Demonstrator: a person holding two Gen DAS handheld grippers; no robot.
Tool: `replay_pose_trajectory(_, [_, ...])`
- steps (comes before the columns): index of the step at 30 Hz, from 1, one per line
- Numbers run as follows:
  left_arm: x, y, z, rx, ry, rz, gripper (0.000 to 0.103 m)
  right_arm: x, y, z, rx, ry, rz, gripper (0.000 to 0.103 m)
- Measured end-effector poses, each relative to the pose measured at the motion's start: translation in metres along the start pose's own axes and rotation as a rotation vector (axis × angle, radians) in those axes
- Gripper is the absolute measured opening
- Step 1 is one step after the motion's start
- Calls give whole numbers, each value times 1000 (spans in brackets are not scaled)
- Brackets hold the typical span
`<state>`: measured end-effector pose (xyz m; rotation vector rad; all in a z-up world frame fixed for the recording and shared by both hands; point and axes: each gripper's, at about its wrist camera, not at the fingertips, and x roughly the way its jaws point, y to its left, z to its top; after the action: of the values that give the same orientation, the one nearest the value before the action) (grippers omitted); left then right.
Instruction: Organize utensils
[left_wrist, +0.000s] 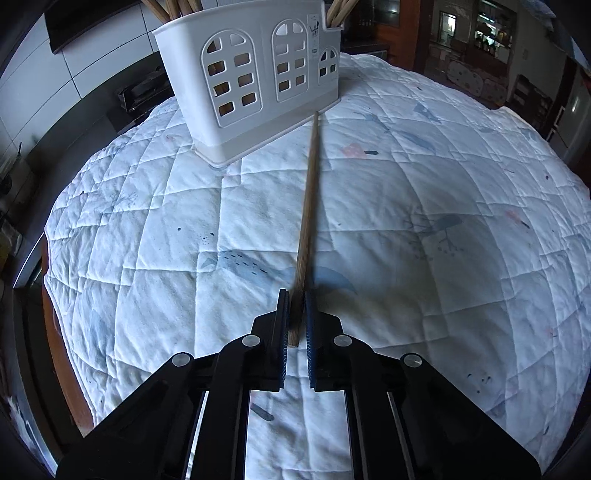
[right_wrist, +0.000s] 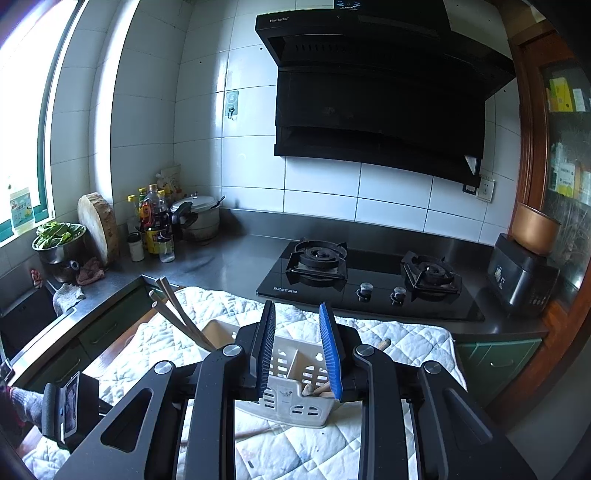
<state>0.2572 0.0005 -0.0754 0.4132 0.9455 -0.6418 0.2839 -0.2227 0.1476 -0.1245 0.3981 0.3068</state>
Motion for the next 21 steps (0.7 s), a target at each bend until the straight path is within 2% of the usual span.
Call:
replay_pose_trajectory(7, [-14, -23, -6, -78, -54, -27, 6, -12, 6, -4, 2, -12, 22, 25])
replay_pose_trajectory(11, [-32, -39, -8, -84, -126, 4, 5, -22, 8, -6, 2, -22, 32, 25])
replay_pose_trajectory(13, [-38, -50, -10, -50, -145, 57, 5, -25, 8, -6, 4, -27, 39, 25])
replay_pose_trajectory(16, [-37, -43, -10, -100, -151, 67, 7, -31, 10, -9, 7, -33, 55, 25])
replay_pose_trajectory(21, [-30, -33, -6, -87, -131, 42, 12, -36, 17, -14, -10, -29, 70, 25])
